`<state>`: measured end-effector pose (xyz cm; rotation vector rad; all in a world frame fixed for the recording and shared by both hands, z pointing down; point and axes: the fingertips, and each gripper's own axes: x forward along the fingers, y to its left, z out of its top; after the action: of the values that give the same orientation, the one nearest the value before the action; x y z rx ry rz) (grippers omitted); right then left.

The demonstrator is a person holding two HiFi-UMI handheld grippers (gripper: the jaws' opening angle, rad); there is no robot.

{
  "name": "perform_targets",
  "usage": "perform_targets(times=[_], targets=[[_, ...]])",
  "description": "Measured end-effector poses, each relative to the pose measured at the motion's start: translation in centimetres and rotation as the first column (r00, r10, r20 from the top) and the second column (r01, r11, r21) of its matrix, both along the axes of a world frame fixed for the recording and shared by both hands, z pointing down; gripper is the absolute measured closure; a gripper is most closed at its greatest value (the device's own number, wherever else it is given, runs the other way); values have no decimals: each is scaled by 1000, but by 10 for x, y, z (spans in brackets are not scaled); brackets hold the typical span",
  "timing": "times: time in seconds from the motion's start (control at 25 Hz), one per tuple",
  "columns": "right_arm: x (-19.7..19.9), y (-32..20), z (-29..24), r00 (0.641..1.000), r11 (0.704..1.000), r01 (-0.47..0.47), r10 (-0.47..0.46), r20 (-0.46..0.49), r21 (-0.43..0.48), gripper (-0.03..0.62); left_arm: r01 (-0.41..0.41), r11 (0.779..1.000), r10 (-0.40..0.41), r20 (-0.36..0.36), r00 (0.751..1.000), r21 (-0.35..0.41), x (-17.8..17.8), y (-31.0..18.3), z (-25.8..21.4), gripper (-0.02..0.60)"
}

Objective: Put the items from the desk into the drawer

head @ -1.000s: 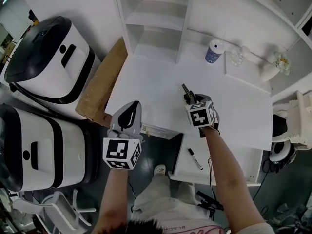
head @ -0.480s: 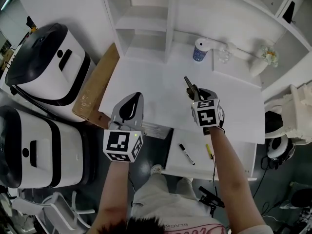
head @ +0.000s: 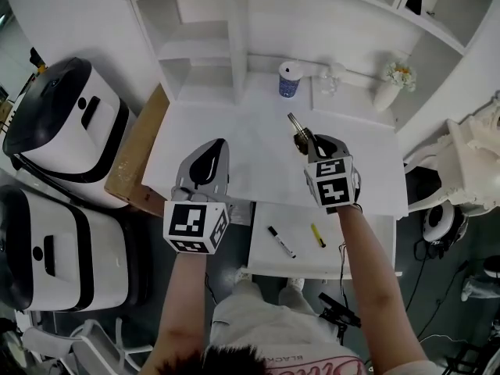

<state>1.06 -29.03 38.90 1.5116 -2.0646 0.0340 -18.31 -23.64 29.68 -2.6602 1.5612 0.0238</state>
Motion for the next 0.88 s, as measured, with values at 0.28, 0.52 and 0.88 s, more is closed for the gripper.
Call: perform_targets(times=[0.28, 0.52, 0.88], targets=[[48, 33, -22, 1000, 999, -26, 25, 14, 39, 582, -56, 998, 56, 0, 998, 23, 46, 9, -11, 572], [99, 67, -35, 998, 995, -59, 59, 2, 82, 582, -116, 993, 116, -5, 993, 30, 94, 17, -15, 572], [174, 121, -38, 990, 991, -69, 82, -116, 112, 582, -204, 978, 204, -1, 979, 34, 164, 30, -16, 572]])
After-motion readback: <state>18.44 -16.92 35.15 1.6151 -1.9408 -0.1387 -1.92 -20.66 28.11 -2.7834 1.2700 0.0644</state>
